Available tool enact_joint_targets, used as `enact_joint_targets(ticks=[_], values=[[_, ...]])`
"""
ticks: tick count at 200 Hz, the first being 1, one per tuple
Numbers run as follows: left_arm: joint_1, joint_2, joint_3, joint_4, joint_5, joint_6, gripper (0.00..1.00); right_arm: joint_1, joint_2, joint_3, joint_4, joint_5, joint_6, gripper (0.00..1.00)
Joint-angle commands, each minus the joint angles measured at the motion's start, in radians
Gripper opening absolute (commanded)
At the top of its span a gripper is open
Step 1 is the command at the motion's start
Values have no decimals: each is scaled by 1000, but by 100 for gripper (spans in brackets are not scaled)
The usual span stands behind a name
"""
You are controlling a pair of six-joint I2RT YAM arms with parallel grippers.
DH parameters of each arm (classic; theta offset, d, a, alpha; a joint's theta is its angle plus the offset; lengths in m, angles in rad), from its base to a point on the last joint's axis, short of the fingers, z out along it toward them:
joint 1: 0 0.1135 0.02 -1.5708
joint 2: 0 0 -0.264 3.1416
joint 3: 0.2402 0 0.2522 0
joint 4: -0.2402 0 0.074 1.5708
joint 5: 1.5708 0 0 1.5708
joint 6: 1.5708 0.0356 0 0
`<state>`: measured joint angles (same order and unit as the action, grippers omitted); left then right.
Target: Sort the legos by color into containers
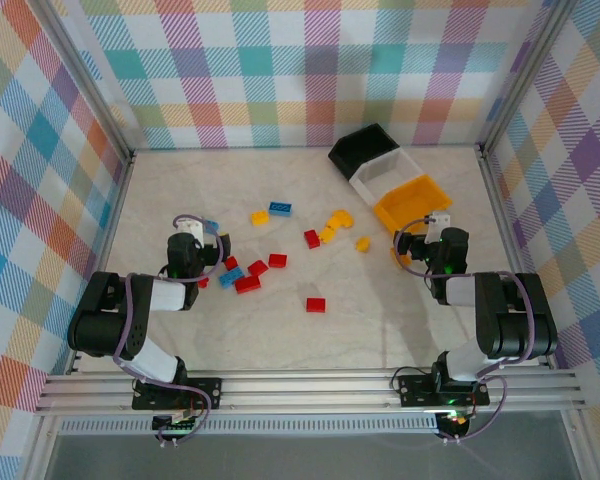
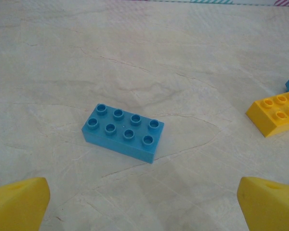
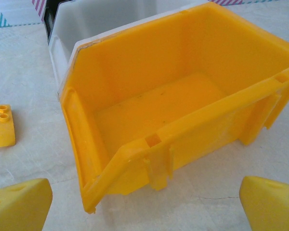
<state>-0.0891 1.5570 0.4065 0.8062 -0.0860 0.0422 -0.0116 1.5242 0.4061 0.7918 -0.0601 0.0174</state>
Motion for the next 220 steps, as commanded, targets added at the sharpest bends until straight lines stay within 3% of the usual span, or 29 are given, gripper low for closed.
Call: enact_joint_targets(ticks=[1, 14, 25, 54, 85, 108, 121, 147, 162, 180, 220], values=[[14, 6, 25, -18, 10, 1, 100, 5, 6, 22, 2, -2, -6, 100], [15, 5, 23, -20, 8, -2, 100, 5, 4, 18, 8, 3, -7, 100], [15, -6, 30, -39, -10, -9, 100, 13, -21, 29, -16, 81, 16, 100], [16, -73, 170, -353, -91, -52, 100, 14, -126, 207, -431, 154, 63, 100], [15, -189, 203, -479, -81, -93, 100, 13, -206, 370, -739, 111, 271, 100], [15, -234, 326, -749, -101, -231, 100, 16, -175, 559, -1090, 9, 419, 100], [8, -245, 375, -823, -79, -297, 100, 28, -140, 636, -1238, -61, 454, 100], [-32, -264, 423, -886, -53, -370, 100, 107, -100, 720, -1465, -69, 487, 100], [-48, -246, 464, -938, -19, -394, 100, 145, -77, 766, -1609, 12, 533, 100], [-80, -224, 505, -1011, 14, -396, 100, 142, -47, 797, -1719, 92, 644, 100], [-151, -232, 529, -1149, 40, -410, 100, 104, 88, 917, -1753, 97, 796, 99]])
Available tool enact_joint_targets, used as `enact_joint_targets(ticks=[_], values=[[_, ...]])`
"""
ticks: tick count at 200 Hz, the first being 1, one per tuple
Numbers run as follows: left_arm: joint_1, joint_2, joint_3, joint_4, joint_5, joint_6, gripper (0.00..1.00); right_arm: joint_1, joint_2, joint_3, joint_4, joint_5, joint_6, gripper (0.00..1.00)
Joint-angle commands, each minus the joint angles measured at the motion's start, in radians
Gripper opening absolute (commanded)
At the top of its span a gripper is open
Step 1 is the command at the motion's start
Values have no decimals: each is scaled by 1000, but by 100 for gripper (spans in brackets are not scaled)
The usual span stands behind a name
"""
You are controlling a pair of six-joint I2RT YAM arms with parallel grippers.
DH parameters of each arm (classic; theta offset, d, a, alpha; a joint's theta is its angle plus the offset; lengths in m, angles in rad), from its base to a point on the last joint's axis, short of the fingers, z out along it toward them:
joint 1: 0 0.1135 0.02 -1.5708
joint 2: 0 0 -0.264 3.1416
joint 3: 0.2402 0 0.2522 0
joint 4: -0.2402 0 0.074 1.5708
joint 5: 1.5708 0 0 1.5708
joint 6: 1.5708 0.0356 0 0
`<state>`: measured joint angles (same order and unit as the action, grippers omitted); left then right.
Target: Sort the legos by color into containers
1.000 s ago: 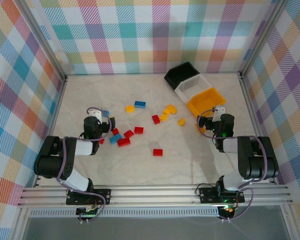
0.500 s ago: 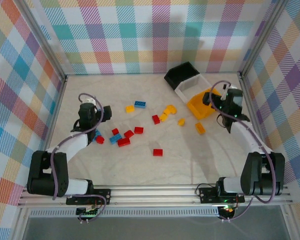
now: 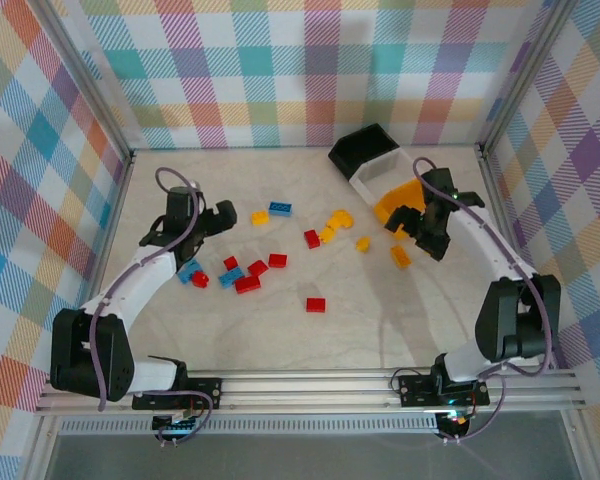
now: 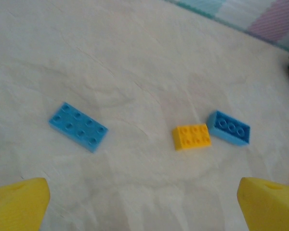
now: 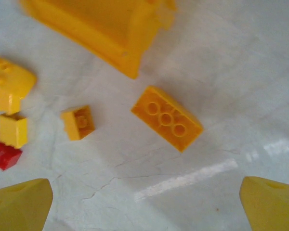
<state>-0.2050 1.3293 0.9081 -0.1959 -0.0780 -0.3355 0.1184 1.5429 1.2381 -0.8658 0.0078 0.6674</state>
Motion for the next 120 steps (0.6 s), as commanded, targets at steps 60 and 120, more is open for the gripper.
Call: enact_joint_targets(ticks=[60, 120], values=[[-50, -86, 16, -279, 10, -50, 100, -128, 298, 240, -32, 4, 199, 93], [-52, -112, -5, -309, -9, -65, 100, -166, 486, 404, -32, -7, 169, 84]])
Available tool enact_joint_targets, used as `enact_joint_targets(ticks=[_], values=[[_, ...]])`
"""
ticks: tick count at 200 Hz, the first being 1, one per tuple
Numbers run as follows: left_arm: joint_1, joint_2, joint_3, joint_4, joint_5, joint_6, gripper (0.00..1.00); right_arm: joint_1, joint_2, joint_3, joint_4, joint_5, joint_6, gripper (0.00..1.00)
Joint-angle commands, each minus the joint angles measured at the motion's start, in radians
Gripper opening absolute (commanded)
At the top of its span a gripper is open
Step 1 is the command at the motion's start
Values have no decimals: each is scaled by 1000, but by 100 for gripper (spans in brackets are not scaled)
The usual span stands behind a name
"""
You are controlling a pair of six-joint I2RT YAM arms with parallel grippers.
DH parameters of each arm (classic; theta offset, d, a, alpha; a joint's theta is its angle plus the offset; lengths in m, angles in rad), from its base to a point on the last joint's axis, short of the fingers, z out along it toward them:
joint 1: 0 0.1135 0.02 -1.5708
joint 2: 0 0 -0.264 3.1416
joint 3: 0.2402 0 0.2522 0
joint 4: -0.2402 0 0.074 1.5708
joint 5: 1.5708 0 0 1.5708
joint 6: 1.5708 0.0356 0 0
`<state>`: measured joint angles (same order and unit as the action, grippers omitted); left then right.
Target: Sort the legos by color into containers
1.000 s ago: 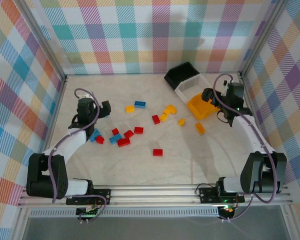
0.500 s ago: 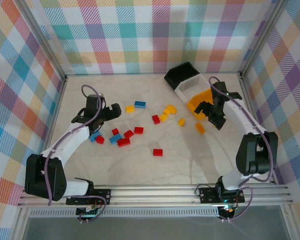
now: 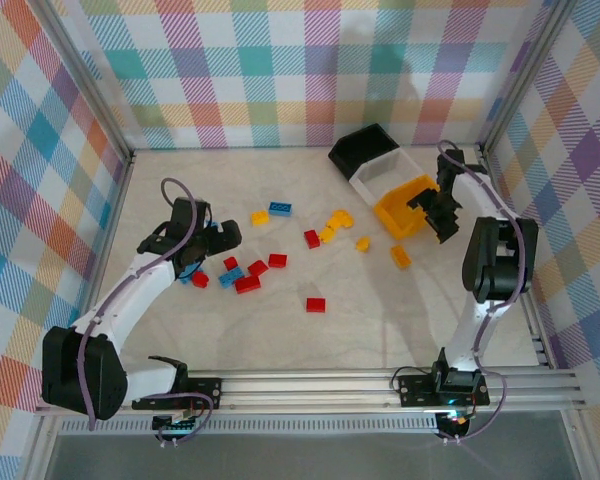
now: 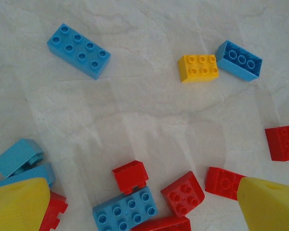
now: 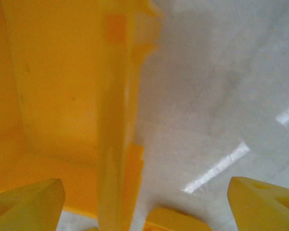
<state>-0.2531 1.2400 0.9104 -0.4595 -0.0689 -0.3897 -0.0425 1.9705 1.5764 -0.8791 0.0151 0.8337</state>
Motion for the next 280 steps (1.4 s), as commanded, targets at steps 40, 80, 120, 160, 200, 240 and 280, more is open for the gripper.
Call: enact_joint_targets(ticks=[40, 80, 120, 160, 200, 240, 280], values=[[-4, -17, 19, -76, -34, 10, 100, -5, 117, 105, -13, -47, -27, 58], [-3, -17, 7, -76, -32, 3, 100, -3, 107, 97, -21, -42, -70, 42], [-4, -28, -5, -81, -35, 3, 100, 9, 106, 96, -30, -48, -121, 27], [-5, -37, -10, -81, -33, 4, 100, 42, 118, 138, -55, -40, -182, 27], [-5, -42, -15, -80, -33, 6, 100, 81, 140, 175, -80, -51, -234, 24], [-5, -51, -23, -81, -34, 5, 100, 126, 151, 183, -80, -72, -271, 24], [-5, -59, -29, -82, -38, 5, 100, 197, 172, 199, -80, -83, -347, 24]])
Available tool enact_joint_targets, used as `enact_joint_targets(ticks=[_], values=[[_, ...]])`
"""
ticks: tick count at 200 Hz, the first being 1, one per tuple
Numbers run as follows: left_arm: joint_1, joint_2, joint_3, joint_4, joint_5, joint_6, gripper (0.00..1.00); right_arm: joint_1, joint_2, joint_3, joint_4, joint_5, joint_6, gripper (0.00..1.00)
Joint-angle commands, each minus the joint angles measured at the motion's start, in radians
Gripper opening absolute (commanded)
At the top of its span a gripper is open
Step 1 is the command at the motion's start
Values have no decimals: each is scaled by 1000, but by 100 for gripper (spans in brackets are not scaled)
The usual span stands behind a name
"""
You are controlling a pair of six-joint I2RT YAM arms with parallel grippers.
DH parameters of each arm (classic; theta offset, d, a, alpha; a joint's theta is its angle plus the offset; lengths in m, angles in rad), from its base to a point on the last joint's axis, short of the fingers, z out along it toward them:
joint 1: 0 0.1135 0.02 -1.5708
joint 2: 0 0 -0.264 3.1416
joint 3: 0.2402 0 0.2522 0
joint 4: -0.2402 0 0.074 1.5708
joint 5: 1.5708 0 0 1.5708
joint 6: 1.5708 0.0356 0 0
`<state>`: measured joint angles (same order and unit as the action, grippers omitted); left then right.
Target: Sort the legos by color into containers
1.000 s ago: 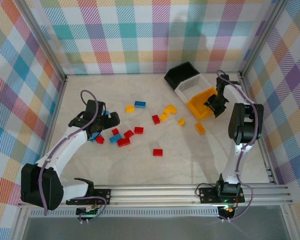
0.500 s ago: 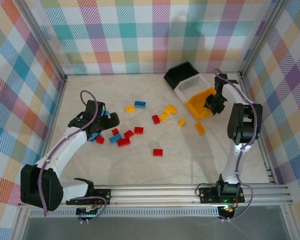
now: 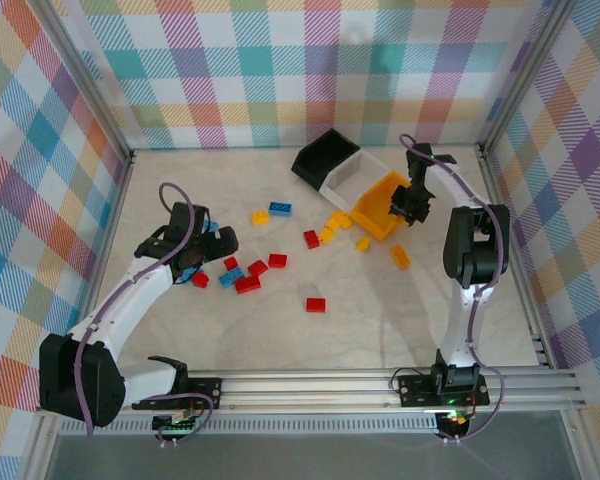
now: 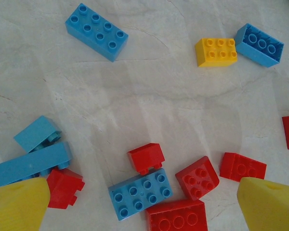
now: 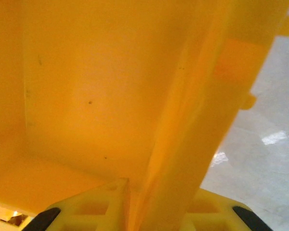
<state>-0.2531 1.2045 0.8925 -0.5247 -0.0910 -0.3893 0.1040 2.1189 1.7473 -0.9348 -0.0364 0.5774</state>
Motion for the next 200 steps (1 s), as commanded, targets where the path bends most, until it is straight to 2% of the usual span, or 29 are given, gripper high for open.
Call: enact_joint_targets(ticks=[1, 73, 123, 200], values=[[-4, -23, -12, -17, -17, 5, 100, 50, 24, 29, -24, -31, -91, 24], [-2, -19, -15, -13, -23, 2, 100, 159, 12, 5, -44, -8, -284, 24], [-4, -2, -14, -2, -19, -3, 100, 166, 25, 14, -42, -16, -320, 23], [-4, 36, 11, -24, -9, 7, 100, 129, 249, 406, -155, 66, -274, 24]])
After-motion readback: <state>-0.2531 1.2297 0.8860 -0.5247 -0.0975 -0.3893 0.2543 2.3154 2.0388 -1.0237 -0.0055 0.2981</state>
